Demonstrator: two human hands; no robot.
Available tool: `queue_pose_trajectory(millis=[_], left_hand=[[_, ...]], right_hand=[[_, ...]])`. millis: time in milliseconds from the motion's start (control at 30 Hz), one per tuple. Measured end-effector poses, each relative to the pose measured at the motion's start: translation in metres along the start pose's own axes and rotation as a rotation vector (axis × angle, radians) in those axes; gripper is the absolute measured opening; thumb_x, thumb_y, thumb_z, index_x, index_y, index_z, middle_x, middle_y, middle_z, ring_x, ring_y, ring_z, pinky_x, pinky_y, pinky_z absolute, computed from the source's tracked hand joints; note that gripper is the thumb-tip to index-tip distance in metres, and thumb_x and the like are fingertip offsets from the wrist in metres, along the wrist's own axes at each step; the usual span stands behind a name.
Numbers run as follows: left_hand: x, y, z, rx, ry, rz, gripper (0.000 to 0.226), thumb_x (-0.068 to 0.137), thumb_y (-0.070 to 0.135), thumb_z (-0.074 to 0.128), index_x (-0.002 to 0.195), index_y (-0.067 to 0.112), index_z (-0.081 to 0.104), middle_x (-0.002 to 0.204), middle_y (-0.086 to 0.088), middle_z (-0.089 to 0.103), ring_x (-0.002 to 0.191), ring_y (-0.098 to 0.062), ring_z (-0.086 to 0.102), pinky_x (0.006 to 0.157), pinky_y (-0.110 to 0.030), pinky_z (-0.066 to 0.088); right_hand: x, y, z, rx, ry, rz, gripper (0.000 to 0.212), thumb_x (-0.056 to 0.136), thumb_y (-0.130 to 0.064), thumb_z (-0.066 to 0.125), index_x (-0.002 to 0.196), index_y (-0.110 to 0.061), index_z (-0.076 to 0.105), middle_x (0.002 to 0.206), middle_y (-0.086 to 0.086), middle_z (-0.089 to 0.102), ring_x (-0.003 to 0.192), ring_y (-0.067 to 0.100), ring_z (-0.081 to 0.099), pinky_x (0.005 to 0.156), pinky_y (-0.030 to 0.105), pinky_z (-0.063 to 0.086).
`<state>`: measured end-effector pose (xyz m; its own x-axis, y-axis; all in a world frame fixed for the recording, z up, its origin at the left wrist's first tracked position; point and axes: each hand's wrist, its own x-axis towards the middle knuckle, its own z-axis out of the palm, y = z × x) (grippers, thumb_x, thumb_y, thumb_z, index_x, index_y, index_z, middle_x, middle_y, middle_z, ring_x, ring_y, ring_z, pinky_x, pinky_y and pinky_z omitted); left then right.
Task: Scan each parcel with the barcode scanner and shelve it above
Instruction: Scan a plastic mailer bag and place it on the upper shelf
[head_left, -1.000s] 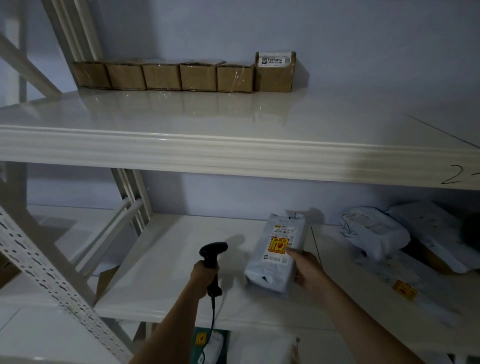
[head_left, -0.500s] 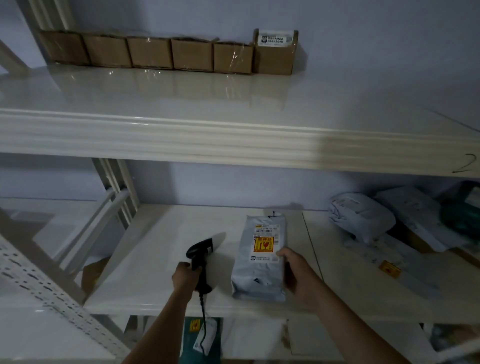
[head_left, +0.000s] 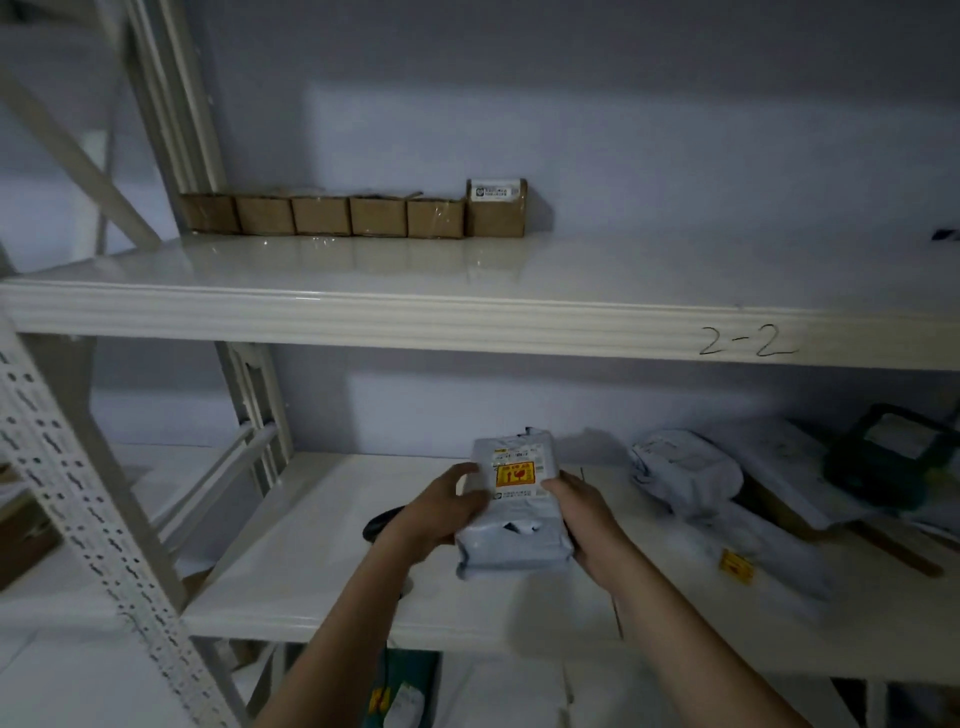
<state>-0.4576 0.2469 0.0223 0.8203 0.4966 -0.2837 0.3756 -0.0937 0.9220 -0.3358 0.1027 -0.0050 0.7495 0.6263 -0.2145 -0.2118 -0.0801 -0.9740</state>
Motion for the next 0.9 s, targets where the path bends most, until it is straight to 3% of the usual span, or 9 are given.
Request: queue_pose_trajectory(millis=[167,267,333,400,500,600,700,800,900], left_hand=[[-0.053,0.048,0.027,0.016,0.151,0.071,0.030,0.097,0.020,0.051,0.126,0.025,0.060,0.076,-0.003,0.063,0.041,-0.005,0.051,0.037,-0.012,0.037],[-0.090,0.080,0.037,-0.104,0.130,0.091,0.027,0.098,0.017,0.050,0.119,0.012,0.067,0.082,-0.008,0.069,0.059,-0.015,0.061,0.051,-0.020,0.050],[-0.117,0.099,0.040,-0.088,0.098,0.146,0.029,0.098,0.028,0.053,0.111,0.010,0.071,0.091,-0.013,0.073,0.075,-0.021,0.064,0.072,-0.031,0.055],[-0.148,0.116,0.038,0.097,0.081,0.251,0.032,0.092,0.053,0.055,0.098,0.029,0.075,0.083,-0.001,0.073,0.072,-0.015,0.061,0.074,-0.028,0.053],[-0.192,0.146,0.033,0.351,0.031,0.372,0.048,0.064,0.083,0.052,0.099,0.054,0.066,0.092,0.023,0.066,0.080,0.002,0.064,0.067,-0.011,0.051],[-0.214,0.175,0.035,0.455,0.006,0.435,0.057,0.065,0.076,0.058,0.113,0.044,0.065,0.087,0.011,0.067,0.074,0.001,0.068,0.063,-0.009,0.054],[-0.225,0.198,0.039,0.414,0.033,0.463,0.048,0.073,0.060,0.067,0.111,0.031,0.070,0.092,0.000,0.068,0.082,-0.015,0.070,0.076,-0.030,0.062],[-0.236,0.213,0.039,0.414,0.113,0.513,0.056,0.064,0.069,0.066,0.108,0.034,0.070,0.099,-0.002,0.069,0.080,-0.018,0.073,0.075,-0.034,0.062],[-0.252,0.226,0.034,0.426,0.185,0.589,0.068,0.057,0.079,0.063,0.114,0.041,0.066,0.101,0.000,0.068,0.073,-0.013,0.075,0.078,-0.035,0.061]], right_hand=[[-0.065,-0.055,-0.034,-0.128,-0.128,-0.043,0.037,0.102,-0.045,0.049,0.121,-0.022,0.070,0.114,0.000,0.076,0.111,0.022,0.069,0.104,0.044,0.050],[-0.119,-0.092,-0.050,-0.267,-0.240,-0.159,0.018,0.093,-0.058,0.058,0.109,-0.055,0.065,0.116,-0.032,0.066,0.104,-0.011,0.062,0.089,0.018,0.050],[-0.152,-0.113,-0.062,-0.434,-0.247,-0.276,0.037,0.080,-0.065,0.068,0.114,-0.058,0.056,0.110,-0.044,0.058,0.097,-0.024,0.055,0.074,0.003,0.045],[-0.176,-0.132,-0.071,-0.578,-0.211,-0.368,0.066,0.069,-0.068,0.074,0.128,-0.044,0.055,0.117,-0.036,0.059,0.101,-0.020,0.056,0.074,0.004,0.045],[-0.203,-0.163,-0.080,-0.694,-0.140,-0.398,0.055,0.073,-0.065,0.074,0.120,-0.036,0.066,0.114,-0.019,0.068,0.099,-0.001,0.064,0.078,0.021,0.055],[-0.221,-0.192,-0.083,-0.672,-0.170,-0.395,0.035,0.076,-0.058,0.076,0.099,-0.031,0.074,0.099,-0.002,0.073,0.093,0.018,0.072,0.083,0.042,0.062],[-0.237,-0.215,-0.082,-0.702,-0.138,-0.408,0.034,0.078,-0.057,0.075,0.095,-0.027,0.074,0.096,0.002,0.074,0.088,0.021,0.074,0.081,0.043,0.062],[-0.251,-0.236,-0.081,-0.711,-0.104,-0.448,0.047,0.079,-0.057,0.074,0.104,-0.017,0.073,0.106,0.011,0.073,0.095,0.029,0.073,0.083,0.046,0.062],[-0.271,-0.257,-0.082,-0.737,-0.099,-0.548,0.044,0.079,-0.059,0.072,0.101,-0.021,0.075,0.108,0.013,0.070,0.099,0.032,0.070,0.083,0.046,0.062]])
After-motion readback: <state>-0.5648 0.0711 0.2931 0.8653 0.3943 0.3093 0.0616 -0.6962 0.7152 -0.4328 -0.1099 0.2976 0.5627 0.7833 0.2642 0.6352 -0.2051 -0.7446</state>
